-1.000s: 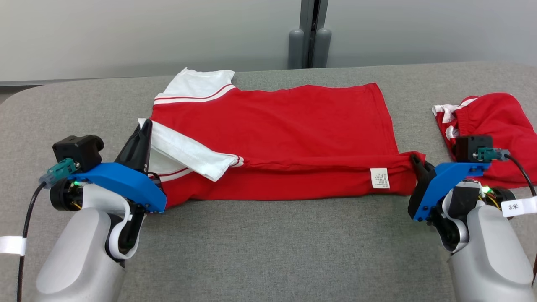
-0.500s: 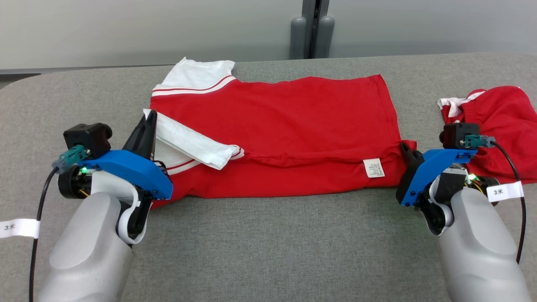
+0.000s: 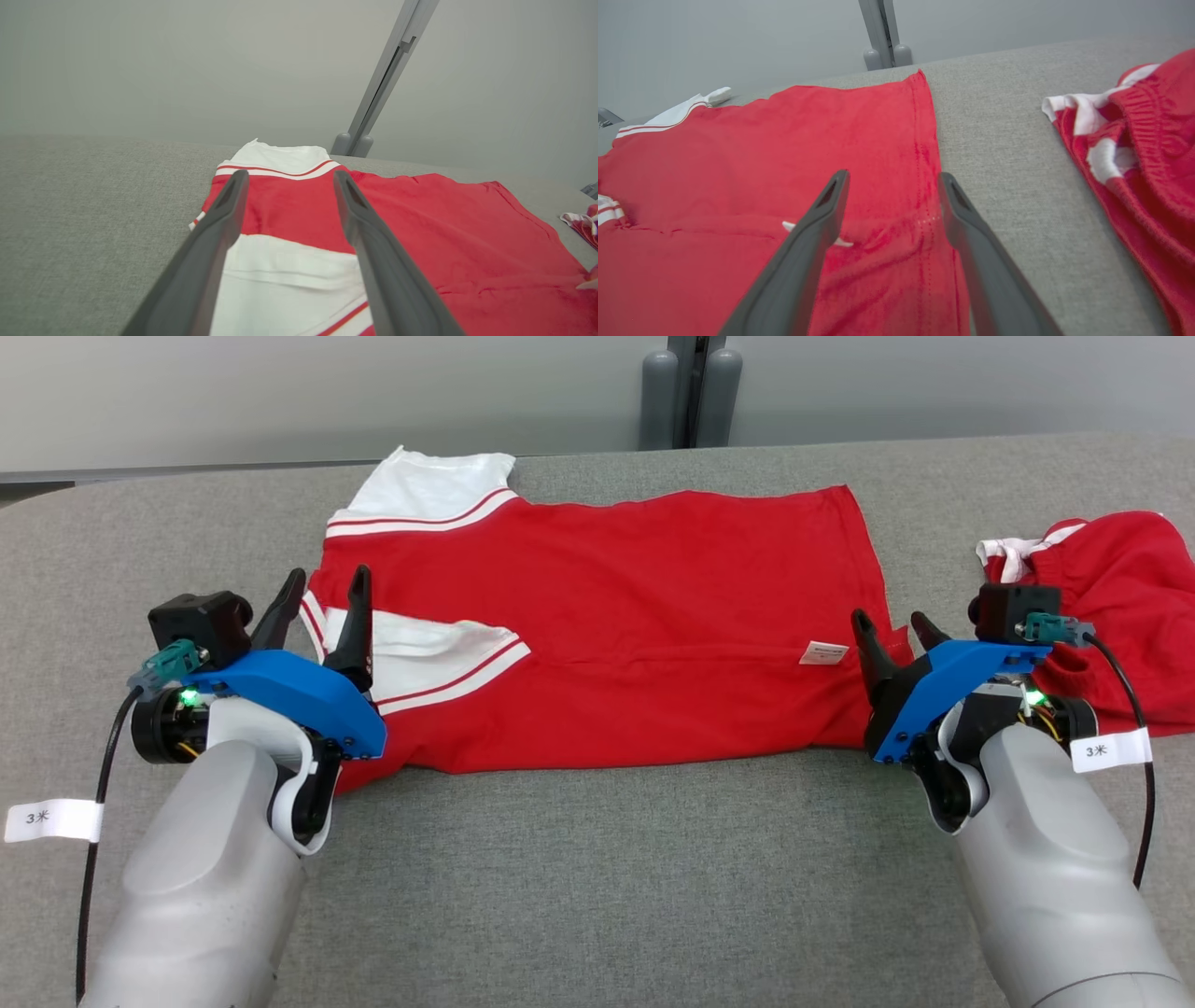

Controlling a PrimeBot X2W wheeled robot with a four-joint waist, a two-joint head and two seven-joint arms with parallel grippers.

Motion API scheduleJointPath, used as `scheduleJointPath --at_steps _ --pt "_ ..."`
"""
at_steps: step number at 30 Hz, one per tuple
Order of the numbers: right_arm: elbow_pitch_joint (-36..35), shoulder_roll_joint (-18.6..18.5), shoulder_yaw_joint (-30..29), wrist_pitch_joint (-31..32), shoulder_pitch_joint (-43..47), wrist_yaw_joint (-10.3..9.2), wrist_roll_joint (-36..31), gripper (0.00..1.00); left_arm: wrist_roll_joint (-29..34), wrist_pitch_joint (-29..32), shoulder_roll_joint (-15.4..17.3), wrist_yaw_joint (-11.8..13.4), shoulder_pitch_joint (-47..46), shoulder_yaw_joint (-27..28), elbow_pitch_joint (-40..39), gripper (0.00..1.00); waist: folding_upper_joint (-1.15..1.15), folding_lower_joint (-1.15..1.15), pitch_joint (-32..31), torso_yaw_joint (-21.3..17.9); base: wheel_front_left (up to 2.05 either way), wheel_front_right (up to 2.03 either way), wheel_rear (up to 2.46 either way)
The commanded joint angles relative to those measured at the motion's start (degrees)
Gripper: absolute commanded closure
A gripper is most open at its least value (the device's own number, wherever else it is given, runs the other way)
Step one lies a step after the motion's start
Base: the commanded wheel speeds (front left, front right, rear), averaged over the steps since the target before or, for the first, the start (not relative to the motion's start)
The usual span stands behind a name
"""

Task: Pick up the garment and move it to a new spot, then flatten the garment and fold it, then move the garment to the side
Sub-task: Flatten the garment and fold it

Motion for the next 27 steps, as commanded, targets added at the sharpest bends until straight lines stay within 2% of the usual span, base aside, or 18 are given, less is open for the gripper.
scheduleJointPath --at_steps 1,9,16,20,27 --pt "0.5 -0.1 0.7 -1.1 -1.3 0.01 0.7 0.0 -0.3 -0.6 -0.2 -0.2 -1.1 -0.1 0.9 0.0 0.0 -0.01 0.0 0.0 0.0 0.0 0.0" --pt "0.6 -0.1 2.9 -5.2 -2.6 0.01 1.3 0.0 -1.2 -2.2 0.3 -0.4 -1.9 0.3 3.5 0.0 0.0 -0.01 -0.2 -0.1 0.0 0.0 0.0" --pt "-2.0 -0.1 1.5 -8.1 1.2 0.01 -3.3 0.0 -3.1 -1.1 1.2 -0.5 2.7 0.2 1.9 0.0 0.0 -0.01 -1.6 0.7 0.0 0.0 0.0" --pt "-5.5 -0.1 -0.8 -8.9 5.4 0.01 -6.6 0.0 -4.7 0.0 2.3 -0.3 7.9 0.6 -0.7 0.0 0.0 -0.01 -2.5 1.3 0.0 0.0 0.0" --pt "-15.4 -0.1 -4.5 -7.7 16.2 0.01 -9.8 0.0 -7.5 3.3 3.2 2.7 16.4 1.6 -7.3 0.0 0.0 -0.01 -3.2 2.4 0.0 0.0 0.0"
